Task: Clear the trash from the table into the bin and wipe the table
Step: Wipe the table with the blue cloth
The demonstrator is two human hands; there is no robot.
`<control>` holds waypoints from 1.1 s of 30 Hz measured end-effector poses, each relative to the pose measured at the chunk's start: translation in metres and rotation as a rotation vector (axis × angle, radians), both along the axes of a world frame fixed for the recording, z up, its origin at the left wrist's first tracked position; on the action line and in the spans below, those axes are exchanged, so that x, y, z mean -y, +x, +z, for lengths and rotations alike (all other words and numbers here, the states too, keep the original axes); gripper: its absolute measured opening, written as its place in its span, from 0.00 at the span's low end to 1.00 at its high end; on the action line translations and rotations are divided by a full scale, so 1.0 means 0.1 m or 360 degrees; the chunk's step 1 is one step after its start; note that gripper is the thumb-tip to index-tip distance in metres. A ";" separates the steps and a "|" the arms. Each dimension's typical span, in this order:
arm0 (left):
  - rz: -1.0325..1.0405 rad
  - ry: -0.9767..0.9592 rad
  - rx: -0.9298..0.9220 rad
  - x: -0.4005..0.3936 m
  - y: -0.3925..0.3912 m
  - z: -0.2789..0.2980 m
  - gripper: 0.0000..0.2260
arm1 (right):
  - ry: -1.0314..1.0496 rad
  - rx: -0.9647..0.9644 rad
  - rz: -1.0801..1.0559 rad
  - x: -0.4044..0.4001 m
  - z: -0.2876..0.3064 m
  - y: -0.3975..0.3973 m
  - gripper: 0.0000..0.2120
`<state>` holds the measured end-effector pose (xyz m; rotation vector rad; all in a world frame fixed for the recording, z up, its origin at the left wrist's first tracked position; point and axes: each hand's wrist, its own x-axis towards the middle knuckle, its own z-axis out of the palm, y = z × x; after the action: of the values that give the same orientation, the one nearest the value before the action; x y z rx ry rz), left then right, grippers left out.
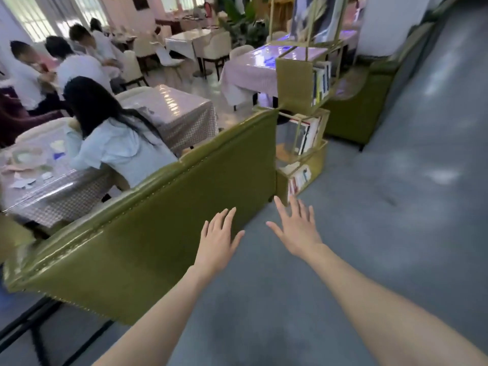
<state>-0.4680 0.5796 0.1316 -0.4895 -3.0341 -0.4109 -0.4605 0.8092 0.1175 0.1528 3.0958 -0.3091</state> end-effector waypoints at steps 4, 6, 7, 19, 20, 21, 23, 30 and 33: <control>-0.0200 0.0039 0.0054 -0.66 -0.28 -0.08 0.29 | -0.0038 0.0042 -0.0284 -0.65 -0.11 -0.02 0.36; -0.0316 0.0056 0.0043 -1.00 -0.48 -0.09 0.29 | -0.0069 0.0058 -0.0411 -0.95 -0.15 -0.06 0.36; -0.0378 0.0059 0.0030 -1.17 -0.60 -0.08 0.29 | -0.0075 0.0062 -0.0468 -1.10 -0.15 -0.10 0.36; -0.0987 0.0248 -0.0186 -3.54 -2.42 0.67 0.28 | 0.0150 -0.0116 -0.1049 -3.03 0.77 -0.93 0.35; -0.1035 0.0253 -0.0196 -3.72 -2.53 0.72 0.29 | 0.0156 -0.0128 -0.1099 -3.16 0.83 -0.97 0.35; -0.1086 0.0256 -0.0215 -3.92 -2.64 0.77 0.29 | 0.0165 -0.0142 -0.1150 -3.30 0.88 -1.00 0.35; -0.1180 0.0277 -0.0246 -4.29 -2.80 0.87 0.29 | 0.0190 -0.0155 -0.1223 -3.58 0.97 -1.04 0.35; -0.1459 0.0412 -0.0370 -5.61 -3.11 1.22 0.27 | 0.0317 -0.0271 -0.1479 -4.66 1.27 -1.07 0.35; -0.1531 0.0415 -0.0445 -6.24 -3.20 1.33 0.27 | 0.0394 -0.0284 -0.1571 -5.20 1.32 -1.08 0.35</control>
<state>-0.7876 1.2041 0.2645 -1.7727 -2.2325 -0.6633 -0.5682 1.3289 0.2498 1.7270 2.9209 0.0715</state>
